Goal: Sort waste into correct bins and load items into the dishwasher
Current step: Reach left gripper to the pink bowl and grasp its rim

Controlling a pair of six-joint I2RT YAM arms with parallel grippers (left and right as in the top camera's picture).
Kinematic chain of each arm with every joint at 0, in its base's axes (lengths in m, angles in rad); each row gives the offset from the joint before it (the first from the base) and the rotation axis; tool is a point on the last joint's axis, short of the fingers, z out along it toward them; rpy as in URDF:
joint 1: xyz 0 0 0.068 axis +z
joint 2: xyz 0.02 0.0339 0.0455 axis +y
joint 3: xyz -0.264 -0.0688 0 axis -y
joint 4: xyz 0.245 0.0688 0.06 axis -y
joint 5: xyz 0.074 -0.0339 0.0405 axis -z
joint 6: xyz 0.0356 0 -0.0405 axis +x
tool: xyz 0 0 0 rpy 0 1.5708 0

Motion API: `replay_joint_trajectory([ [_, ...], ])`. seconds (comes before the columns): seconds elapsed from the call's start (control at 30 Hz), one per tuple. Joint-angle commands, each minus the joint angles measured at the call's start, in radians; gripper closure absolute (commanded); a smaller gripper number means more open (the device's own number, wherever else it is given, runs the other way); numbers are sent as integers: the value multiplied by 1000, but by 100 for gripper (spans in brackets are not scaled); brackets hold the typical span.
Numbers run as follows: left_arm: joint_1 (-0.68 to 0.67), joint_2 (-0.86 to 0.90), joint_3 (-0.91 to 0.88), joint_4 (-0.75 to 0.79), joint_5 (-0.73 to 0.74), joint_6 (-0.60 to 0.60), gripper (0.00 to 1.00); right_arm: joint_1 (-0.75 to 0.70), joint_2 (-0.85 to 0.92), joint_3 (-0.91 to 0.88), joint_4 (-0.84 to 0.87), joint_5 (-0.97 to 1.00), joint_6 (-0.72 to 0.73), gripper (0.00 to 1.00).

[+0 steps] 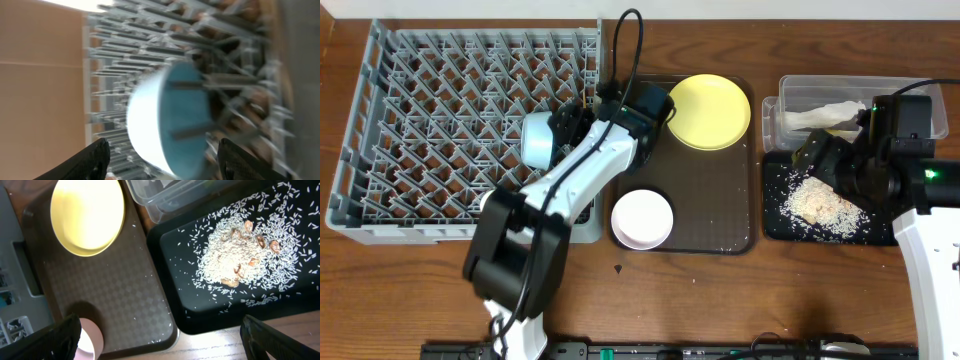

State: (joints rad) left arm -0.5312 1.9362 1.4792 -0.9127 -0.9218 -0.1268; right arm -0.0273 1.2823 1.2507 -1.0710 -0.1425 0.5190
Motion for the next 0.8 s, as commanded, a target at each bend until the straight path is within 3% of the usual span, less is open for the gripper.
replay_joint_trajectory([
  [0.0, -46, -158, 9, -34, 279, -5, 30, -3, -1, 10, -3, -5, 0, 1],
  [0.07, -74, -245, 11, -49, 474, -16, 32, -3, -1, 10, -2, -4, 0, 1],
  [0.13, -91, -320, 11, -48, 725, -53, 61, -3, -1, 10, 0, -4, 0, 1],
  [0.2, -98, -340, 10, -51, 855, -93, 79, -3, -1, 10, 0, -5, 0, 1],
  [0.27, -107, -335, 6, -75, 900, -144, 90, -3, -1, 10, 0, -4, 0, 1],
  [0.47, -131, -264, -118, -73, 895, -356, 92, -3, -1, 10, 0, -5, 0, 1],
  [0.77, -212, -71, -231, 217, 1153, -365, 92, -3, -1, 10, 1, -5, 0, 1],
])
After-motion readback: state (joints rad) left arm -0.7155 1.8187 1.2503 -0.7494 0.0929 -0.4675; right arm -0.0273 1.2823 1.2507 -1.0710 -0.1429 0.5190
